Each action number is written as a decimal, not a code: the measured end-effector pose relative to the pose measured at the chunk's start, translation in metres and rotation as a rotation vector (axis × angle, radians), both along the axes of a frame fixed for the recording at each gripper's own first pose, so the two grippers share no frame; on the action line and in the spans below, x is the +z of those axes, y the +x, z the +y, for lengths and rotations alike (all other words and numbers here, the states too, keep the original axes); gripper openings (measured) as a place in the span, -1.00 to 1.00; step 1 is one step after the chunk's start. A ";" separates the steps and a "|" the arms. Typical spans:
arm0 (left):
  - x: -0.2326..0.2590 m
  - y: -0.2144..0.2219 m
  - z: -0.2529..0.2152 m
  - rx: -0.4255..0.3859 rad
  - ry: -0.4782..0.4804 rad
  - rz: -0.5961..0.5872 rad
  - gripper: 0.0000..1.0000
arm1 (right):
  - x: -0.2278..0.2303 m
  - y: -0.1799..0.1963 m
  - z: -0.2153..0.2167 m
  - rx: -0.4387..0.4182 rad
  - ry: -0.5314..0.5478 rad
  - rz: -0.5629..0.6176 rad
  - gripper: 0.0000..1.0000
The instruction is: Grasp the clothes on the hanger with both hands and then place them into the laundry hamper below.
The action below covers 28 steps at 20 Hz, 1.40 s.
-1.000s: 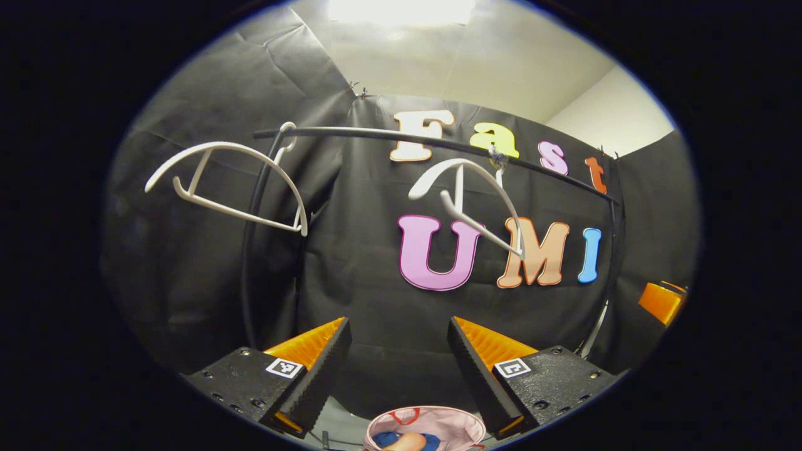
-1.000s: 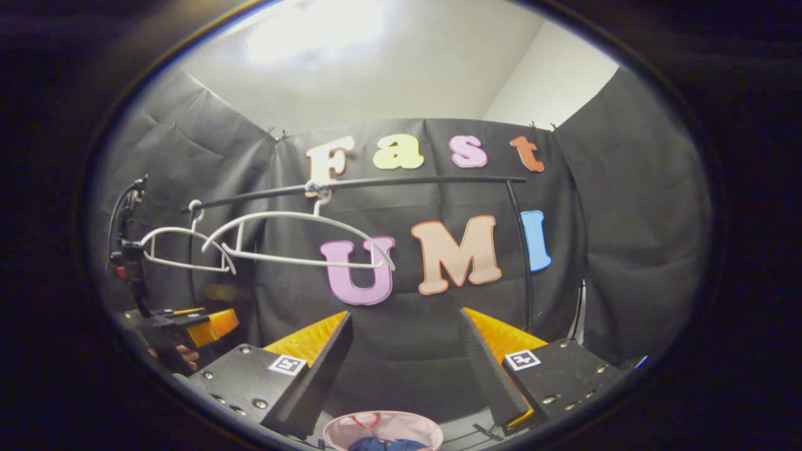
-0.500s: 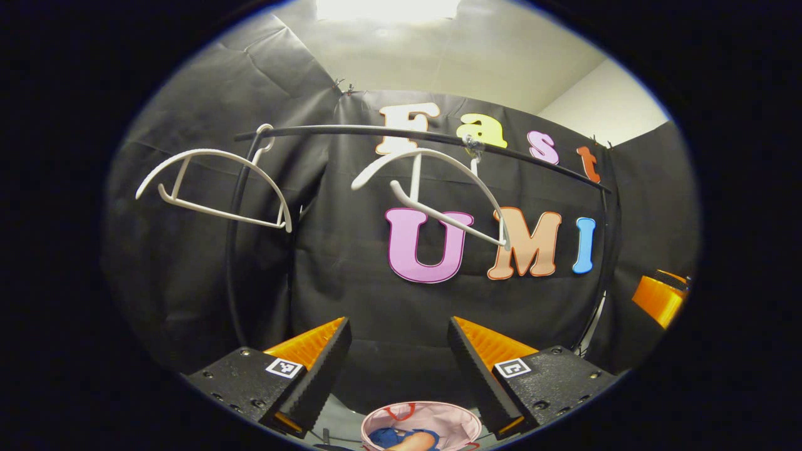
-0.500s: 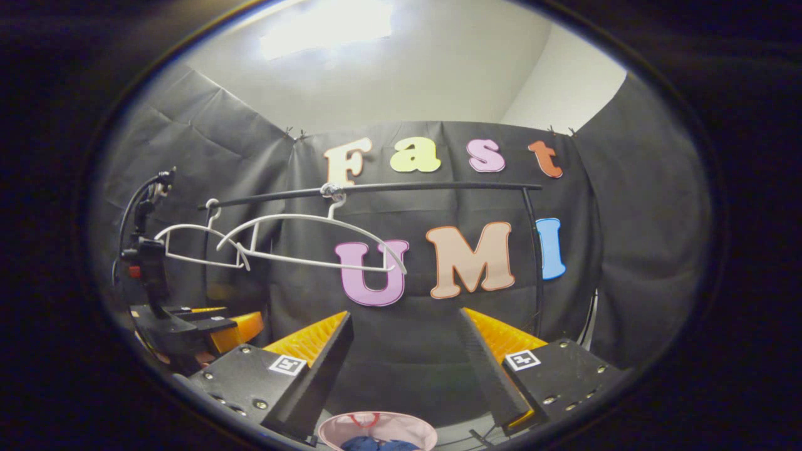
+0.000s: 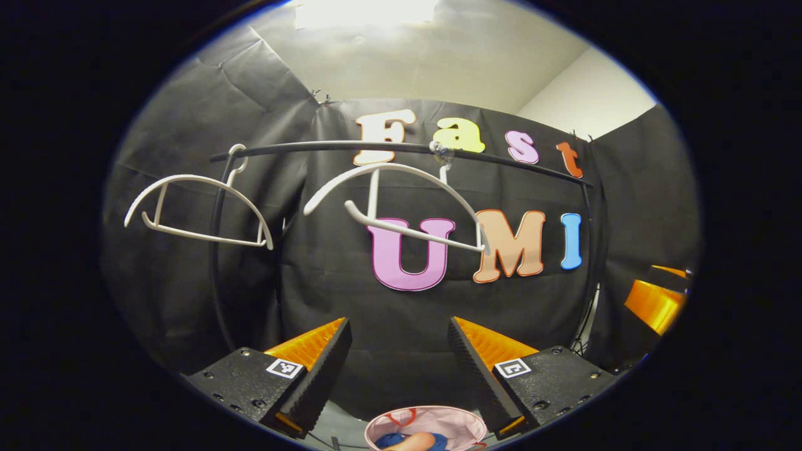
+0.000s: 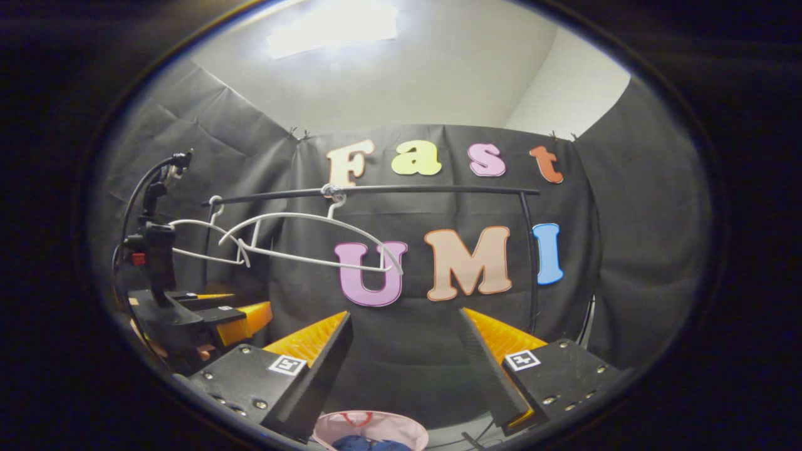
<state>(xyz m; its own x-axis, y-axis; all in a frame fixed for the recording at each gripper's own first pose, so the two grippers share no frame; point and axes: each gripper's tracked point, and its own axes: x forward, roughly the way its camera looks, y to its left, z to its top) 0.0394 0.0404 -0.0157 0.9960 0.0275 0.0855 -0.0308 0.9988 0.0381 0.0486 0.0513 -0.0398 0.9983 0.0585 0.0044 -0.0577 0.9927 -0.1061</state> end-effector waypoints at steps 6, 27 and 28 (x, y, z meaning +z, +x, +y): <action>0.009 -0.003 -0.013 -0.015 0.000 -0.011 0.84 | 0.003 -0.002 -0.004 0.016 0.004 0.022 0.90; -0.007 -0.011 -0.060 -0.018 -0.019 0.009 0.83 | -0.009 -0.038 -0.053 -0.002 0.022 0.039 0.99; -0.008 -0.013 -0.062 -0.016 -0.014 0.010 0.83 | -0.011 -0.039 -0.056 -0.005 0.017 0.042 0.99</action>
